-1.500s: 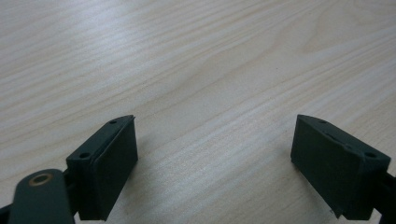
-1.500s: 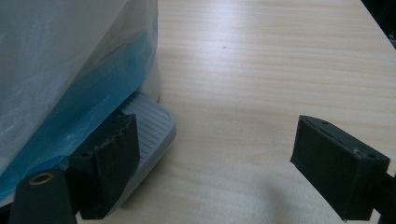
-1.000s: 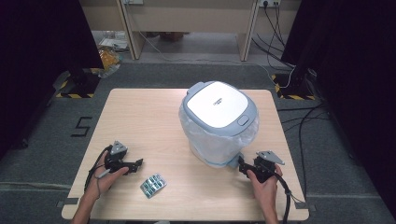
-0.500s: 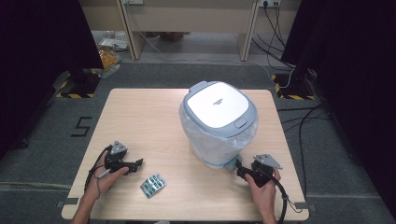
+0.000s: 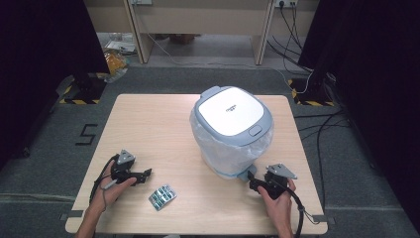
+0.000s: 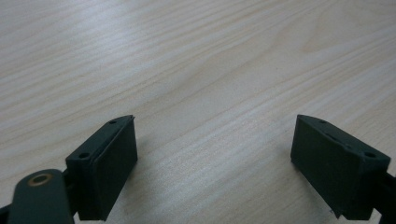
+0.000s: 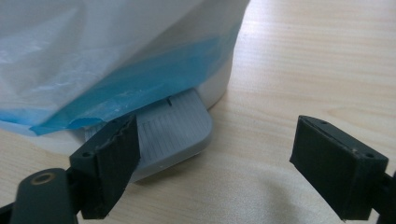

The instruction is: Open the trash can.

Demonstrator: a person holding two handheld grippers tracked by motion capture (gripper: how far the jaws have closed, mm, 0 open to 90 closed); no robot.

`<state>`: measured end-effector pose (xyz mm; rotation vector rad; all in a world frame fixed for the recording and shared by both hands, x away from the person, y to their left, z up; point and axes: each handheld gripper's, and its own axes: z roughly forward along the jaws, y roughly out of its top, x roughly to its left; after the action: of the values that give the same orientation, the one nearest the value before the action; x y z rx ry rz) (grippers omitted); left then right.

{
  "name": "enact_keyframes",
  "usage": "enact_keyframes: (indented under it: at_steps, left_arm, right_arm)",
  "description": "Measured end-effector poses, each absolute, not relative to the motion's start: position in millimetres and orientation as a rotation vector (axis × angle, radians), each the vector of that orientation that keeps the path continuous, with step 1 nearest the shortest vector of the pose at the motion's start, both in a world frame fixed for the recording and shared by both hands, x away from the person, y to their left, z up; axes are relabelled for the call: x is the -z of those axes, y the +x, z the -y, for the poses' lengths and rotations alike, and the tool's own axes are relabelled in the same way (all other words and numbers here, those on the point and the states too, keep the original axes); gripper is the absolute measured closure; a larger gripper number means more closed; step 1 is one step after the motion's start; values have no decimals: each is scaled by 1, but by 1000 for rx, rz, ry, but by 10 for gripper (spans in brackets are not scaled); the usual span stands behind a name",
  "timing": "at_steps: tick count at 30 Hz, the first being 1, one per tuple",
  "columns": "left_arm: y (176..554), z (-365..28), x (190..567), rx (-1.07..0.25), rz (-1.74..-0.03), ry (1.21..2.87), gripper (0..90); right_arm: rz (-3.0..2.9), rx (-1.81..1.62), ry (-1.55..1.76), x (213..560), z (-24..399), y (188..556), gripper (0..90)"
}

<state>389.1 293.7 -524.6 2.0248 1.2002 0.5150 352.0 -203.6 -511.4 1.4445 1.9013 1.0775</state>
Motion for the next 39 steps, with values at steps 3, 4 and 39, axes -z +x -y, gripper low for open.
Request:
enact_keyframes:
  at_steps: [3, 4, 39]
  left_arm:
    - [389, -294, 525, -515, -1201, 2022, 138]
    - [389, -293, 525, -516, -1201, 2023, 138]
    - [389, -294, 525, -514, -1199, 2023, 134]
  right_arm:
    - [-1903, -1090, 1457, 513, 205, 353, 142]
    - [-1905, -1061, 1423, 513, 203, 352, 143]
    - [-1961, -941, 1421, 515, 193, 363, 133]
